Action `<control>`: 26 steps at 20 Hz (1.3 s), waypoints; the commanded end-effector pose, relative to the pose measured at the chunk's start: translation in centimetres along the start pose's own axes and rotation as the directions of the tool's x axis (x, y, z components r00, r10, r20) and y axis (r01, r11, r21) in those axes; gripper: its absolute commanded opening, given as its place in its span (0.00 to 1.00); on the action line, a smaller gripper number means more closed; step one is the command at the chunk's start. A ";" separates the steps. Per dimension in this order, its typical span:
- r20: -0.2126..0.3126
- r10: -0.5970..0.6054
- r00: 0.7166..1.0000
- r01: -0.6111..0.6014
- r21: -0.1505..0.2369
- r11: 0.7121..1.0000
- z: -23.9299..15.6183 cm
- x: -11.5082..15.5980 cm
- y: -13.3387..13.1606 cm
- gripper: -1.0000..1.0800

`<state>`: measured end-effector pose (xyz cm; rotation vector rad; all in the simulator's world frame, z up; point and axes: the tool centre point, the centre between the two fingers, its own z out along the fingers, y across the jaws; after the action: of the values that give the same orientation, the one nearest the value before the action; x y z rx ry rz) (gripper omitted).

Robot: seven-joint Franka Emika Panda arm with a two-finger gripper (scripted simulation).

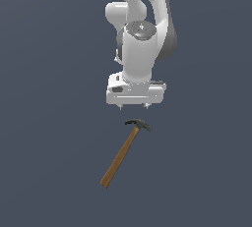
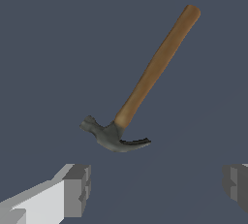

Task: Pick up the object and move it to a goal position.

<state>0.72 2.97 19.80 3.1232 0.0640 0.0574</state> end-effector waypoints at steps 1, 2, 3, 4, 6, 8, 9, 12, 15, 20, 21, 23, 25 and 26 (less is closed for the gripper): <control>0.000 0.000 1.000 0.000 0.000 1.000 0.0 0.0 0.0 0.96; 0.000 -0.001 1.000 0.001 -0.001 1.000 0.0 0.0 0.0 0.96; 0.000 -0.002 1.000 0.002 -0.002 1.000 0.0 0.0 0.0 0.96; 0.001 -0.005 1.000 0.005 -0.005 1.000 0.0 0.0 0.0 0.96; 0.002 -0.015 1.000 0.015 -0.014 1.000 -0.1 -0.1 0.0 0.96; 0.003 -0.028 1.000 0.028 -0.024 0.999 -0.2 -0.1 -0.1 0.96; 0.003 -0.033 0.999 0.033 -0.027 0.999 -0.2 -0.2 -0.1 0.96; 0.003 -0.040 0.999 0.040 -0.030 0.999 -0.3 -0.3 -0.1 0.96; 0.003 -0.031 1.000 0.031 -0.028 0.999 -0.2 -0.1 -0.1 0.96; 0.005 0.019 1.000 -0.019 -0.024 1.000 0.6 0.6 0.2 0.96; 0.006 0.034 0.999 -0.034 -0.022 0.999 0.8 0.8 0.3 0.96; 0.007 0.070 0.998 -0.070 -0.019 0.997 1.4 1.2 0.5 0.96; 0.009 0.112 0.994 -0.112 -0.016 0.994 2.0 1.8 0.8 0.96; 0.010 0.136 0.991 -0.136 -0.015 0.991 2.4 2.1 0.9 0.96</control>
<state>2.50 2.32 18.03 3.1080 -0.0969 0.0452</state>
